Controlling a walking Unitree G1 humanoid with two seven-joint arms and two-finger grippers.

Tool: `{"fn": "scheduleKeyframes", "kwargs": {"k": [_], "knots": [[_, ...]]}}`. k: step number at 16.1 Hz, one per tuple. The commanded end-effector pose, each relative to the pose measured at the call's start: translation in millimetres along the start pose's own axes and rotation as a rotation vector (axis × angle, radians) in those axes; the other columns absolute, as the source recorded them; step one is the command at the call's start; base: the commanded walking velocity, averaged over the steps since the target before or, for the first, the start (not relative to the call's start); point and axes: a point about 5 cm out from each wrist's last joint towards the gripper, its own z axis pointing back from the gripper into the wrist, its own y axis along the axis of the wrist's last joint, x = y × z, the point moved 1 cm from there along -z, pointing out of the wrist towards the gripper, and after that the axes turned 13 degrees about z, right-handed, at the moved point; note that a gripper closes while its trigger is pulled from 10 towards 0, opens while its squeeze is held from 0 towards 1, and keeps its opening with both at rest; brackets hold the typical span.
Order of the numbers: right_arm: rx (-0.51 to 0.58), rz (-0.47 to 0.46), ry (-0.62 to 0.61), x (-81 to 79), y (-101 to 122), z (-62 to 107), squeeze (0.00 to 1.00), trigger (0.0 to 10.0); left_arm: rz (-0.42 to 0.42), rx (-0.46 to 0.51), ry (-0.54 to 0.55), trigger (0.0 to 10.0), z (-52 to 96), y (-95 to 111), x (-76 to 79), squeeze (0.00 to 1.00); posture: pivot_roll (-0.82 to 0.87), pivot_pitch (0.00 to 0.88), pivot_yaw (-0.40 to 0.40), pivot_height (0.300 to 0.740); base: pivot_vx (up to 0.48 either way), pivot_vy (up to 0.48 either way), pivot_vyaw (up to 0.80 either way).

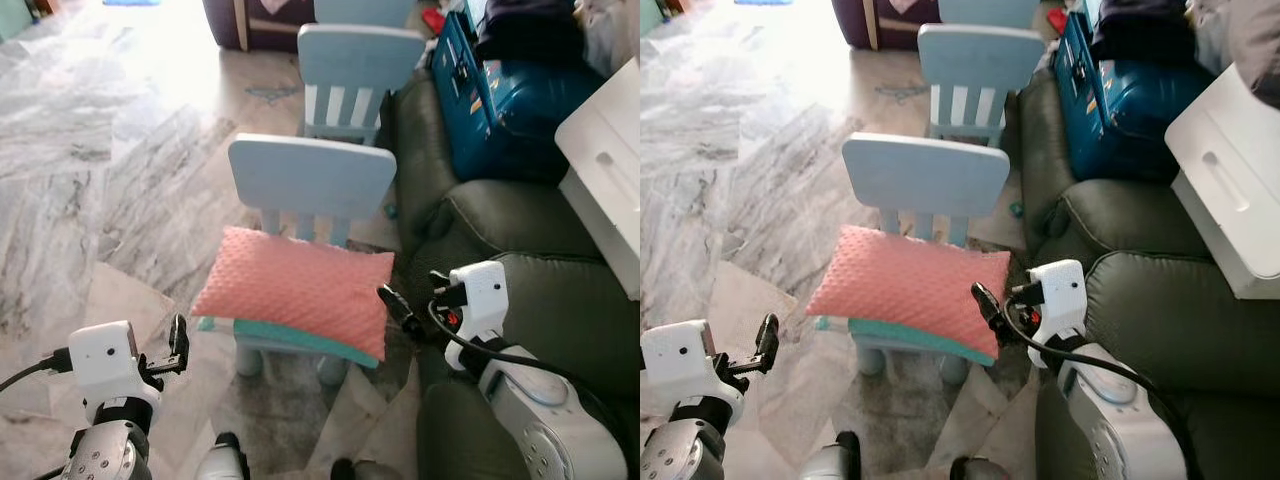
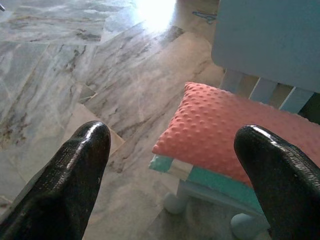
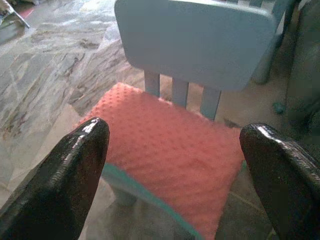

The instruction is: Move the pillow to the sofa

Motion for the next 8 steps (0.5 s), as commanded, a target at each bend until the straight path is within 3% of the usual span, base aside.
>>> {"fn": "scheduleKeyframes", "kwargs": {"k": [1, 5, 7, 8], "knots": [[-0.005, 0.0, -0.007, 0.4, 1, 5.4, 0.0, 10.0, -0.015, -0.015, -0.004, 10.0, 4.5, 0, -0.5, 0.0, -0.01, 0.31, -0.067, 0.74, 0.0, 0.0, 0.0], [-0.015, -0.008, -0.001, -1.1, 1, 6.7, 0.0, 10.0, -0.016, -0.026, -0.009, 10.0, 7.0, -2, -0.4, 0.0, -0.01, 0.313, -0.068, 0.74, 0.0, 0.0, 0.0], [-0.015, -0.012, 0.003, -1.4, 1, 6.8, 0.0, 10.0, -0.023, -0.023, -0.04, 10.0, 8.4, -2, 3.8, 0.0, -0.01, 0.313, -0.071, 0.72, 0.0, 0.0, 0.0], [-0.016, -0.012, 0.005, -1.6, 2, 6.6, 0.0, 10.0, 0.013, -0.048, -0.089, 10.0, 10.8, -6, 9.4, 0.0, -0.01, 0.311, -0.071, 0.705, 0.0, 0.0, 0.0]]}}
